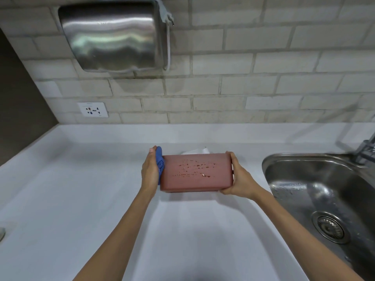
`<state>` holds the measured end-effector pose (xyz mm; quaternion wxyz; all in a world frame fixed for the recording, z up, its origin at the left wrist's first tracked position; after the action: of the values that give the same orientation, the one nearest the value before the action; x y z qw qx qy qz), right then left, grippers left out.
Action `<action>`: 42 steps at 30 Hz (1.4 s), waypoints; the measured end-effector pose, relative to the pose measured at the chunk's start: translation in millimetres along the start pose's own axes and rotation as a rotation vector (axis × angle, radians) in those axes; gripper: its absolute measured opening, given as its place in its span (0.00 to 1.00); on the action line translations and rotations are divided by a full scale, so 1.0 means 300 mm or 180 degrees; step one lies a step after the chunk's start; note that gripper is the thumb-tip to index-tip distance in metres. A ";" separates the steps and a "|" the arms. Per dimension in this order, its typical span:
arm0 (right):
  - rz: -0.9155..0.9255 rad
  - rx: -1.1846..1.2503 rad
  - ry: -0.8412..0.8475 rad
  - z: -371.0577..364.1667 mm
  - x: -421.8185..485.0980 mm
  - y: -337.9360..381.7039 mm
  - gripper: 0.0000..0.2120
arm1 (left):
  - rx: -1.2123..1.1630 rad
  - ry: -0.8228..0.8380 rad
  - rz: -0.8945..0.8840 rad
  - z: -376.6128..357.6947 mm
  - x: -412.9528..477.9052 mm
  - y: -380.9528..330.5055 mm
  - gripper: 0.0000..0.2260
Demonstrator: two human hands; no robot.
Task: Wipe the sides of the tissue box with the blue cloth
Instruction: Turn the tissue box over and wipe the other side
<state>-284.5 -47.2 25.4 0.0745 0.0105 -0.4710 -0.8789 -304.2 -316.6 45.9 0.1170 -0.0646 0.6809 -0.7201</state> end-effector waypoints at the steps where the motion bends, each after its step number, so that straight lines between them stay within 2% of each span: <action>1: 0.0024 0.0015 -0.0020 0.003 0.002 0.004 0.49 | 0.0354 -0.0116 -0.0354 -0.006 -0.011 -0.022 0.14; 2: 0.0040 0.0032 -0.0029 0.005 0.004 0.009 0.46 | 0.0758 -0.0178 -0.0693 -0.017 -0.025 -0.047 0.11; 5: 0.0055 0.0023 -0.0037 0.009 0.010 0.012 0.44 | 0.1935 -0.0317 -0.1466 -0.049 -0.057 -0.064 0.21; 9: 0.0056 -0.0034 -0.0069 0.015 0.014 0.012 0.44 | 0.2467 -0.0352 -0.1975 -0.049 -0.143 -0.040 0.23; 14: 0.0036 0.0014 0.0011 0.017 0.020 0.024 0.41 | 0.2994 -0.0274 -0.2337 -0.018 -0.241 0.043 0.22; 19: -0.0031 0.0220 0.0051 0.016 0.012 0.029 0.44 | 0.2939 -0.0437 -0.1950 -0.047 -0.140 -0.016 0.21; 25: -0.0064 0.0308 0.0064 0.021 0.018 0.024 0.45 | 0.3539 -0.0448 -0.2174 -0.151 -0.107 -0.105 0.20; 30: -0.0082 0.0341 0.0127 0.023 0.026 0.023 0.44 | 0.3827 -0.0204 -0.2798 -0.097 -0.223 -0.014 0.21; 36: -0.0119 0.0358 0.0138 0.019 0.028 0.012 0.44 | 0.3479 -0.0542 -0.2133 -0.110 -0.107 -0.077 0.20; 38: -0.0128 0.0346 0.0141 0.019 0.029 0.012 0.43 | 0.3552 -0.0477 -0.2171 -0.175 -0.099 -0.111 0.20; 42: -0.0139 0.0307 0.0106 0.025 0.035 0.006 0.43 | 0.3764 -0.0230 -0.2586 -0.217 -0.203 -0.087 0.19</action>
<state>-295.2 -43.5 31.4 0.0627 0.0390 -0.5113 -0.8562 -263.8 -237.0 71.7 -0.1224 -0.2625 0.0947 -0.9524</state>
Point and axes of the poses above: each hand's wrist, its own x-axis towards the middle knuckle, its own z-axis out of the back of the hand, y = z × x, the point moved 6 cm from there along x, towards the middle knuckle, and after that the axes turned 7 degrees about x, right-handed, at the moved point
